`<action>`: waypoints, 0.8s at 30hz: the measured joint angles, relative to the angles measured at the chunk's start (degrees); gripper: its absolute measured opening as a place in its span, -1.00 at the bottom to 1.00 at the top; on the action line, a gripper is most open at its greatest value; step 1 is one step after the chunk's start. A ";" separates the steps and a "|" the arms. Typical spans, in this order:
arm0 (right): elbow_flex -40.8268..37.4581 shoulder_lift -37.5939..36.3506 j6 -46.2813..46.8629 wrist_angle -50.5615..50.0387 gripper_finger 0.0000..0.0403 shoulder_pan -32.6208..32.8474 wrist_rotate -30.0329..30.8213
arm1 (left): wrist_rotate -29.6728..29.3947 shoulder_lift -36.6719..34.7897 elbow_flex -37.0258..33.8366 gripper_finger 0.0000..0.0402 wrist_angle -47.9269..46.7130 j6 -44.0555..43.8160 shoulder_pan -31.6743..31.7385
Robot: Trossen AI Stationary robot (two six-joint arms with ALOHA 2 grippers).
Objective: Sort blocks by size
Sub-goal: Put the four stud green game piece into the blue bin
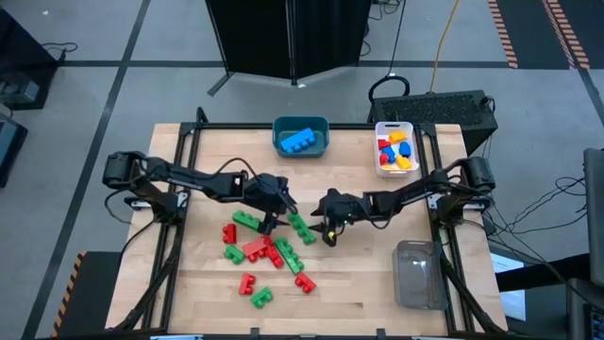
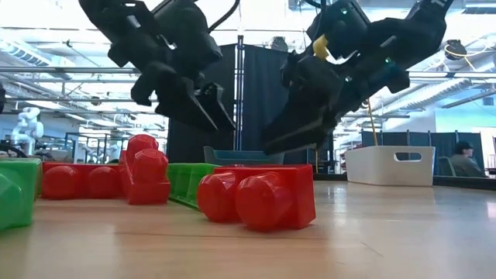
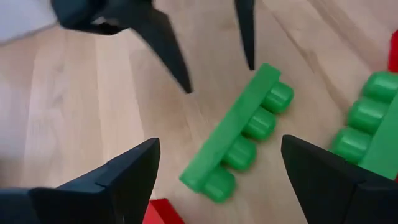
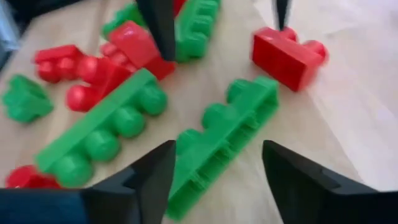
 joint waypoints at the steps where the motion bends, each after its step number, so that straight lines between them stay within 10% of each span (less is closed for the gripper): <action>1: 0.00 -0.01 0.41 -0.12 0.19 0.36 1.28 | -0.07 0.83 0.00 0.58 0.69 1.58 -0.16; 24: 0.04 -0.04 -0.21 -0.49 0.23 2.39 4.76 | 3.00 16.81 4.94 0.51 2.39 9.43 2.49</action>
